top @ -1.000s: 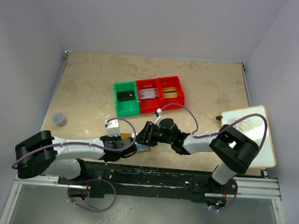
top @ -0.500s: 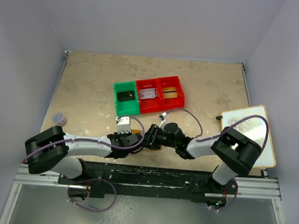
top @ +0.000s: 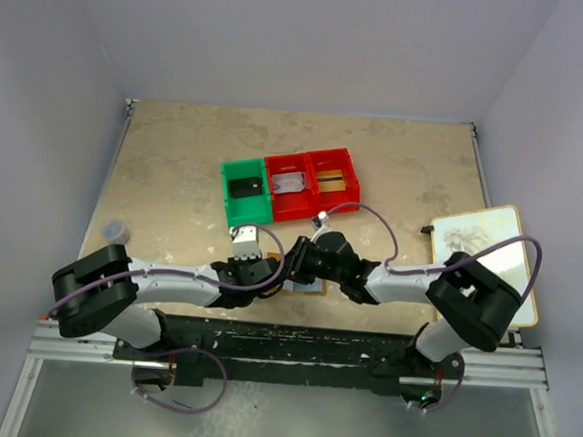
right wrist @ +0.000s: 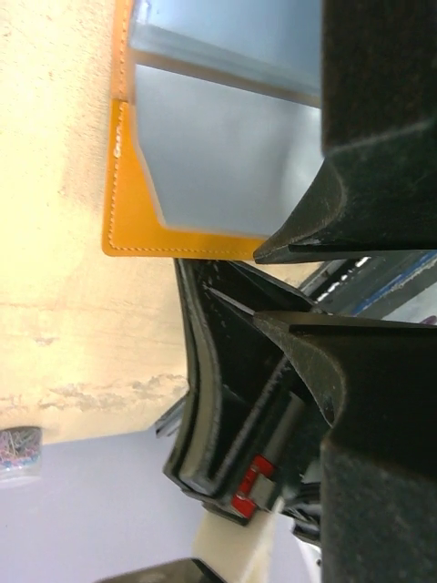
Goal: Take the credit cards out of the card holder
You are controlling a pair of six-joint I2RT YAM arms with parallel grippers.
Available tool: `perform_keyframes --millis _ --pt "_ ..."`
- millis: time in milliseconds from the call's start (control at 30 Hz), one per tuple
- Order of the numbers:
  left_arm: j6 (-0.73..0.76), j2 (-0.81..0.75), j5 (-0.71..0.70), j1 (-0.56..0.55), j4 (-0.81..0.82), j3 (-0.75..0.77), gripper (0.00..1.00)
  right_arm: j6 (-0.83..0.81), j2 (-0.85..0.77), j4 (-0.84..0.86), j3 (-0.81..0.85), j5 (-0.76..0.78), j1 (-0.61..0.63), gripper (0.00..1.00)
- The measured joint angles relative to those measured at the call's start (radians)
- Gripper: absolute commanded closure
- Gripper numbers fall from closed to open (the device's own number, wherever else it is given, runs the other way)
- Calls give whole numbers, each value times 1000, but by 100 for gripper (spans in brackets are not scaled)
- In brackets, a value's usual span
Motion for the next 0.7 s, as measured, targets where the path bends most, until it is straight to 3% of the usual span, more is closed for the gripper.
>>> perform_keyframes --millis 233,533,700 --pt "-3 -7 2 -1 4 -8 100 -58 100 -30 83 -12 -14 72" --pt "-19 -86 23 -1 -39 -43 60 -125 205 -1 111 -84 -74 74" --pt "-20 -203 31 -1 -108 -53 55 -138 258 45 111 -127 -92 74"
